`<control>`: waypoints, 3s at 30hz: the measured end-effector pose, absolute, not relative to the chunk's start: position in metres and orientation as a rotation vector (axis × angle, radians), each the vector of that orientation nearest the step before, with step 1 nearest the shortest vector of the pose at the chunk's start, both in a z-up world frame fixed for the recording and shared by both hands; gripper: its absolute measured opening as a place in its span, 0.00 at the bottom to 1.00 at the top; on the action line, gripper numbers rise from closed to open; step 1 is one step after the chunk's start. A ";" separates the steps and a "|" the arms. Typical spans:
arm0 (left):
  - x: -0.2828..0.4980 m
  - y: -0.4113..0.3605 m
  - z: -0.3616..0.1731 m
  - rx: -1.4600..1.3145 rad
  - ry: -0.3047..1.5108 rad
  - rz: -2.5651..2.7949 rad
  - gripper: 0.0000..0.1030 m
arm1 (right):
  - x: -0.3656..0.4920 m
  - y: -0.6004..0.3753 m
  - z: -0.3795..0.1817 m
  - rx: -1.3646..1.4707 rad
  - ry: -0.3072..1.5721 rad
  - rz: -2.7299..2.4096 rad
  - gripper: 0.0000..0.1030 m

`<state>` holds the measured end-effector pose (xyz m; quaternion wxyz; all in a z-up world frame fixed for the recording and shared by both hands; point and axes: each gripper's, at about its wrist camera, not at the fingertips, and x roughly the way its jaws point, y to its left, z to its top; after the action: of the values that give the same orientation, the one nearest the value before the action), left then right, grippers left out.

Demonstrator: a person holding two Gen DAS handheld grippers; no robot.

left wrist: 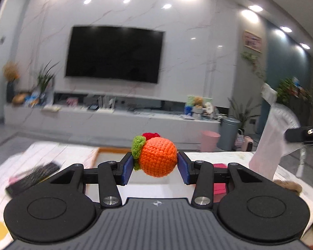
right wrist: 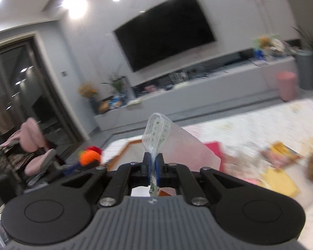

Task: Organize soft objects
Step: 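Carry the orange fruit into the orange shoebox and open the left gripper, then lower the white ribbon bag into the shoebox and open the right gripper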

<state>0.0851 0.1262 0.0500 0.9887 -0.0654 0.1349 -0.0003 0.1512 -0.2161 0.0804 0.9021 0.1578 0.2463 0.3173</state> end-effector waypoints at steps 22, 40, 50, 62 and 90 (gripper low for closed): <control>0.124 0.189 0.008 -0.289 0.538 -0.053 0.50 | 0.182 -0.051 0.020 0.090 0.693 0.669 0.02; 0.119 0.185 0.012 -0.253 0.529 0.063 0.92 | 0.206 -0.047 -0.015 -0.014 0.772 0.605 0.02; 0.114 0.184 0.015 -0.238 0.500 0.094 0.92 | 0.221 -0.023 -0.026 -0.210 0.846 0.611 0.02; 0.113 0.186 0.017 -0.222 0.508 0.147 0.92 | 0.222 -0.015 -0.036 -0.231 0.861 0.630 0.09; 0.100 0.163 0.037 -0.191 0.418 0.072 0.93 | 0.190 -0.028 -0.002 -0.344 0.659 0.593 0.97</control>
<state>0.1002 0.1625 0.0366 0.9730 -0.0947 0.2073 0.0357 0.1904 -0.0277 -0.0018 0.8890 -0.1654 0.3174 0.2856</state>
